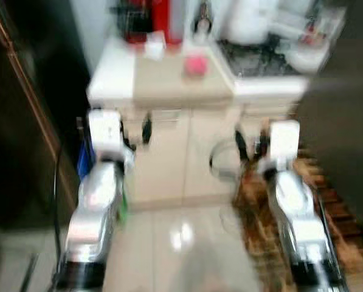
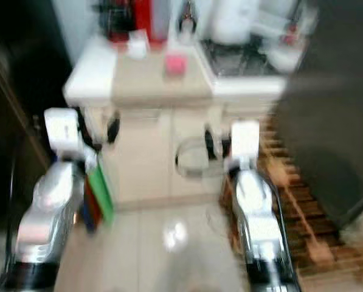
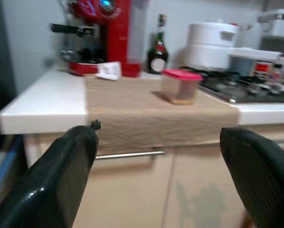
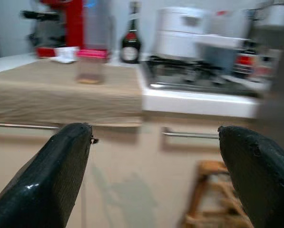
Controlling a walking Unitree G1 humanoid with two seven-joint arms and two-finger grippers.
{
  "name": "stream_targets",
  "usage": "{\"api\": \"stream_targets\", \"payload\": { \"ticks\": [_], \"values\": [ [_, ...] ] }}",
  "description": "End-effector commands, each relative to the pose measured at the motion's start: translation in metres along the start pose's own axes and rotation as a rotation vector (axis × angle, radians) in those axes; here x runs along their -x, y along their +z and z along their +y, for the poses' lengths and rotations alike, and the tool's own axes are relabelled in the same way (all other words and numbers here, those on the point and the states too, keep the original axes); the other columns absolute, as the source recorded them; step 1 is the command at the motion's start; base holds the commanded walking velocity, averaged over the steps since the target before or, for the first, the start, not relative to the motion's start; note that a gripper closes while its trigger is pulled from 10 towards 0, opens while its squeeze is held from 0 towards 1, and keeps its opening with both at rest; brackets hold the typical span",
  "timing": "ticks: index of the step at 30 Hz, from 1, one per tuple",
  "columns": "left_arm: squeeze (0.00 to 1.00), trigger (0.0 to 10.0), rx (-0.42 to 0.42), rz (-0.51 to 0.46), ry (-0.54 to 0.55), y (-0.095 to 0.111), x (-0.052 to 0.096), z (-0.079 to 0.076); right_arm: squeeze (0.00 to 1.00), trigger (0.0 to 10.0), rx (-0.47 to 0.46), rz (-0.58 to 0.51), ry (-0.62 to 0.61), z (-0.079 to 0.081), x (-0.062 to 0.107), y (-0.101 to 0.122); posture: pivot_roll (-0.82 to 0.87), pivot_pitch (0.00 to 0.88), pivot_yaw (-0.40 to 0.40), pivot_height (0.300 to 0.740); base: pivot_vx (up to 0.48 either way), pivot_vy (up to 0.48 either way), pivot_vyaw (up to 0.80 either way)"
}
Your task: Restocking fridge
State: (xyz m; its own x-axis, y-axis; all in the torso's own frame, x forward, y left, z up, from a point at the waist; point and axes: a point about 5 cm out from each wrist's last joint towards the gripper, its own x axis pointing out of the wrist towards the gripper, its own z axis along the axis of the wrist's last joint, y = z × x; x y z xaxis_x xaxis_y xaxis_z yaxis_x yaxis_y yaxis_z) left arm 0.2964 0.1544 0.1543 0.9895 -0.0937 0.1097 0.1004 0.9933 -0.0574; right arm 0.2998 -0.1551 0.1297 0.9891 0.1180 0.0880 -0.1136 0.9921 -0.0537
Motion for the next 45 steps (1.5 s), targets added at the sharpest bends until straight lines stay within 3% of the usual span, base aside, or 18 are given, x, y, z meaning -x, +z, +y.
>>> {"api": "stream_targets", "payload": {
  "ticks": [1, 15, 19, 30, 38, 42, 45],
  "values": [
    [0.00, 10.0, 0.010, 0.020, -0.044, -0.007, 0.004, -0.004, 0.00, 10.0, 0.019, -0.005, -0.039, -0.008, 0.006, -0.001, -0.01, 0.000, 0.039, 0.740, 0.000, 0.000, -0.69],
    [0.00, 10.0, 0.095, -0.010, -0.152, -0.006, 0.008, -0.012, 0.00, 10.0, 0.065, -0.057, -0.116, -0.020, 0.012, 0.005, -0.01, 0.000, 0.038, 0.740, 0.000, 0.079, -0.69],
    [0.00, 10.0, 0.074, -0.017, -0.190, -0.005, 0.006, -0.016, 0.00, 10.0, 0.058, -0.062, -0.117, -0.020, 0.012, 0.008, -0.02, 0.000, 0.038, 0.740, 0.000, 0.470, -0.69],
    [0.00, 10.0, 0.005, -0.033, -0.175, -0.001, -0.004, -0.017, 0.01, 10.0, 0.038, -0.060, -0.116, -0.020, 0.010, 0.008, -0.02, 0.000, 0.038, 0.740, 0.000, 0.075, -0.69],
    [0.00, 10.0, 0.033, -0.030, -0.185, -0.003, -0.005, -0.019, 0.02, 10.0, 0.054, -0.066, -0.118, -0.021, 0.010, 0.008, -0.03, 0.000, 0.043, 0.740, 0.000, 0.000, -0.69],
    [0.00, 10.0, 0.095, -0.001, -0.152, -0.009, -0.005, -0.015, 0.02, 10.0, 0.060, -0.069, -0.124, -0.024, 0.013, 0.007, -0.03, 0.000, 0.043, 0.740, 0.000, 0.000, -0.69],
    [0.00, 10.0, 0.079, -0.009, -0.165, -0.010, -0.005, -0.018, 0.04, 10.0, 0.049, -0.079, -0.141, -0.026, 0.015, 0.007, -0.04, 0.000, 0.044, 0.740, 0.000, -0.320, -0.69]
  ]
}}
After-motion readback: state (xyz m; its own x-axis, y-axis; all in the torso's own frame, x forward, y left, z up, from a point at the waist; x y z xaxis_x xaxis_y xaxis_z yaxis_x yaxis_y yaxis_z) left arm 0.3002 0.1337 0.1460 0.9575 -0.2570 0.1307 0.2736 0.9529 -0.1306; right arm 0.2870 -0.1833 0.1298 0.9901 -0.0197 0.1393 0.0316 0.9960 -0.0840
